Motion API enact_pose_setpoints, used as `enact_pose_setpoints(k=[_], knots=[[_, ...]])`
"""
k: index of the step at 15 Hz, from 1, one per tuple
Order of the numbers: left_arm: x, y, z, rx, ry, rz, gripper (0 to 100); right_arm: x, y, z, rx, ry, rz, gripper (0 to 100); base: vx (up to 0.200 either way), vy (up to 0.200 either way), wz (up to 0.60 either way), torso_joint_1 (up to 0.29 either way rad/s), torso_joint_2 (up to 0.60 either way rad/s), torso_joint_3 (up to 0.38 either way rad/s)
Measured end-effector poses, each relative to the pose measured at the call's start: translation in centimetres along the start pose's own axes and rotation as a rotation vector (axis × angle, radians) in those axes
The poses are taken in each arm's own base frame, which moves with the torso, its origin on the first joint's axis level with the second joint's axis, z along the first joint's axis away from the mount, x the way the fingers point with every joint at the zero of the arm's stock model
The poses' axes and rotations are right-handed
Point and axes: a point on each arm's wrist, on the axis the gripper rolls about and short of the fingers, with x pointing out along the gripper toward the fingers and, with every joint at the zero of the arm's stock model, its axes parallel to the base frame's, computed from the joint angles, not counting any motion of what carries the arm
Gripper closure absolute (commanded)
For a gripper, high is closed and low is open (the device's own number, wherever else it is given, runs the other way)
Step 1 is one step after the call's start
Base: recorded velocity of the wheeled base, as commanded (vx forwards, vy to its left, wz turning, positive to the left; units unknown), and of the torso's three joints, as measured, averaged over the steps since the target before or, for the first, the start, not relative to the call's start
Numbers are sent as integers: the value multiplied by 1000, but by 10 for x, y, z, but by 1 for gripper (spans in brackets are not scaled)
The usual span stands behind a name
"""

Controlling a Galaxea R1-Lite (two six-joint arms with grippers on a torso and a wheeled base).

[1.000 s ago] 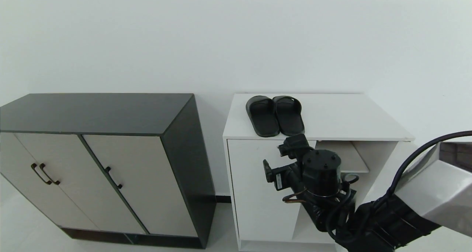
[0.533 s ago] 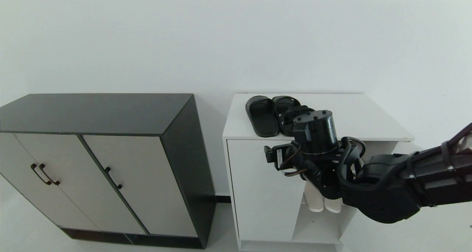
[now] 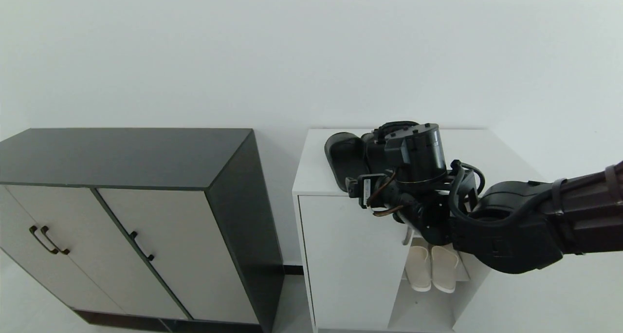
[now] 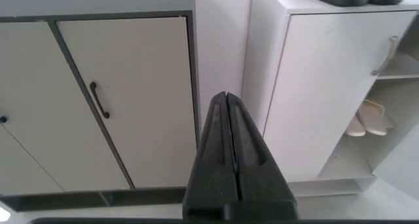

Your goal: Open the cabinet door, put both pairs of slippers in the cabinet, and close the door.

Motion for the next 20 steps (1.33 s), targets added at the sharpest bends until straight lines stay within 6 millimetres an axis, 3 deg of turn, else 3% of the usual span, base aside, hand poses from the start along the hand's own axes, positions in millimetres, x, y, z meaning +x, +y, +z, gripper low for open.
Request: enact_pose_setpoints(k=[6,13,20], knots=[[0,0,0,-1,0,0,100,8,0,-6,-2,6,-10,0,200,0,0,5,-1,3],[0,0,0,-2,0,-1,100,37,0,-23,0,-45,-19,0,0,0,0,0,0,0],[0,0,0,-2,0,-1,100,76,-4,-24,-13,-84,-58,0,0,0,0,0,0,0]])
